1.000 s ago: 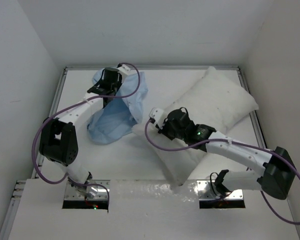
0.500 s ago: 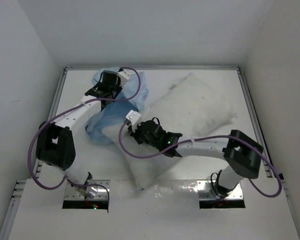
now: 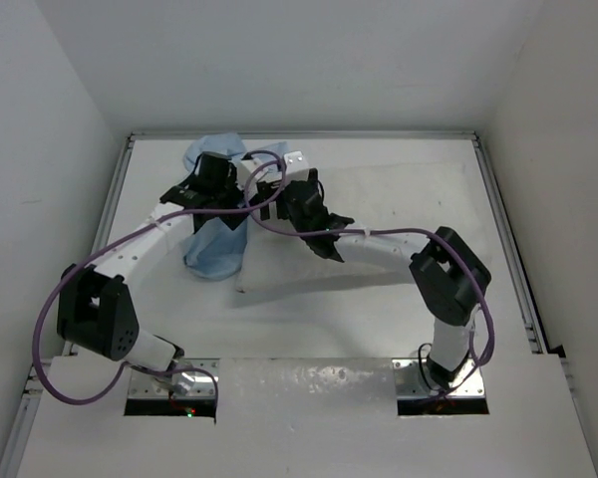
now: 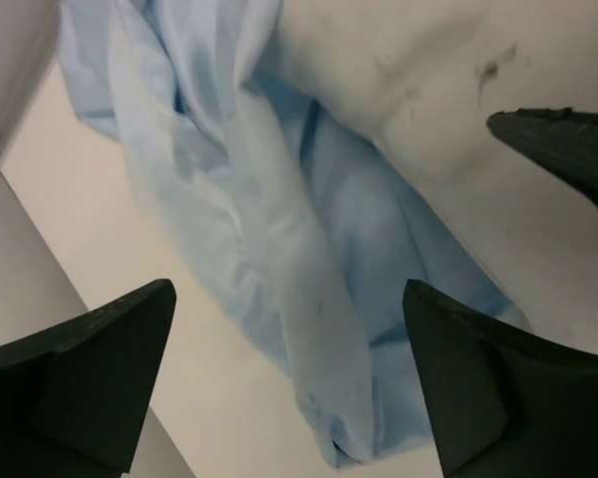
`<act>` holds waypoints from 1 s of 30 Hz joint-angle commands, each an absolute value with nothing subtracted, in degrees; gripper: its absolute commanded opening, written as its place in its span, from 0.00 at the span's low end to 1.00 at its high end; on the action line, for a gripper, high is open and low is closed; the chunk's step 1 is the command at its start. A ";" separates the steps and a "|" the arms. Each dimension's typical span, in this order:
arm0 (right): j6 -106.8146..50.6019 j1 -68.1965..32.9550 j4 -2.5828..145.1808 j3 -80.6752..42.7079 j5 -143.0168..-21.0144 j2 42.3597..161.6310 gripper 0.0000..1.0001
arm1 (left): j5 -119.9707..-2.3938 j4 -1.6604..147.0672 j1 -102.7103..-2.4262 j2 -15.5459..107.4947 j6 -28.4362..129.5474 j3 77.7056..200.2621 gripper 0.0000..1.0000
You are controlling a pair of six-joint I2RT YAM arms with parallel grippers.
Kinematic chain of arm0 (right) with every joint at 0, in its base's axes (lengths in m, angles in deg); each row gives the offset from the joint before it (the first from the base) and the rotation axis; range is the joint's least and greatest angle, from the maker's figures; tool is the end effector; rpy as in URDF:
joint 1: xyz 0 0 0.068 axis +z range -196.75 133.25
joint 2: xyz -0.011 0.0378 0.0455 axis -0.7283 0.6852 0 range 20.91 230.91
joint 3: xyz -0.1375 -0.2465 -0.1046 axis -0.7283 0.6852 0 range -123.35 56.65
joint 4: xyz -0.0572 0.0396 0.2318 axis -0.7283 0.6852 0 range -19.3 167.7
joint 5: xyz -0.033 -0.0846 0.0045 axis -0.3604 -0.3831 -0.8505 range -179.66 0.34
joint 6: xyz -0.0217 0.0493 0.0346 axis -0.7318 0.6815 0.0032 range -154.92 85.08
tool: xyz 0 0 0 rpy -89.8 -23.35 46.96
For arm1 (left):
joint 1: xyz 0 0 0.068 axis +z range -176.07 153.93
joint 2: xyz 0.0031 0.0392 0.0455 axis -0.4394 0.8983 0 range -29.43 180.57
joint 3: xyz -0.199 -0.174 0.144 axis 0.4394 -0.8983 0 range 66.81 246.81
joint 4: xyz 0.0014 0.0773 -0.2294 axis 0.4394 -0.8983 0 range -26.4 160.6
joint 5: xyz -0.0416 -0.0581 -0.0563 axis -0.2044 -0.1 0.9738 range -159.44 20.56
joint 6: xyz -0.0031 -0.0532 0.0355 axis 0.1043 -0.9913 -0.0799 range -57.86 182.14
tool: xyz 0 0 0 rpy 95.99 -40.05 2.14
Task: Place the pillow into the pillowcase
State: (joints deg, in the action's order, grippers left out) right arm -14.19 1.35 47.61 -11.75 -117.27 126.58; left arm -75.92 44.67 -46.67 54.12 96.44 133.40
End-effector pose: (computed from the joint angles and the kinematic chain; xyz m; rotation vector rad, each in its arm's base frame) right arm 0.3031 0.3033 0.2788 -0.0899 1.8072 0.4218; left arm 0.2915 -0.1038 0.3127 1.0215 2.0907 0.2516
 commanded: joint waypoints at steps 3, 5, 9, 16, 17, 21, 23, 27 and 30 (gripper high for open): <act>-22.94 0.20 50.22 -9.90 -103.94 121.74 0.99 | -73.05 42.39 -44.45 49.86 94.93 133.96 1.00; -26.81 -0.25 52.14 -5.52 -100.57 117.44 0.99 | -70.33 40.11 -40.32 46.00 94.22 134.23 1.00; -43.58 0.18 63.73 -1.19 -90.11 105.41 0.99 | -72.43 38.87 -38.46 41.94 94.65 128.27 1.00; -59.06 6.15 76.06 6.11 -96.03 101.41 0.99 | -69.29 43.35 -33.19 51.49 90.44 121.74 0.90; -60.66 8.51 75.98 6.37 -98.07 103.77 0.99 | -66.92 43.53 -33.19 52.65 90.18 122.01 0.89; -63.93 10.91 72.31 4.80 -105.91 112.74 0.99 | -67.50 44.85 -33.10 57.14 88.16 121.66 0.80; -63.31 10.91 68.45 3.75 -110.12 116.78 0.98 | -69.96 45.20 -32.84 58.02 87.98 120.79 0.50; -57.26 10.91 64.55 -3.01 -114.88 127.95 0.58 | -71.21 42.39 -32.75 53.99 88.67 119.73 0.06; -53.40 10.82 66.57 -8.29 -112.86 130.68 0.00 | -66.82 40.28 -32.75 47.49 91.30 118.76 0.03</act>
State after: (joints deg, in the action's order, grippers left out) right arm -59.06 11.38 65.93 -4.78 -113.25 127.43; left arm -70.09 41.37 -33.10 55.01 89.21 118.93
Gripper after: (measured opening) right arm 0.088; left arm 0.044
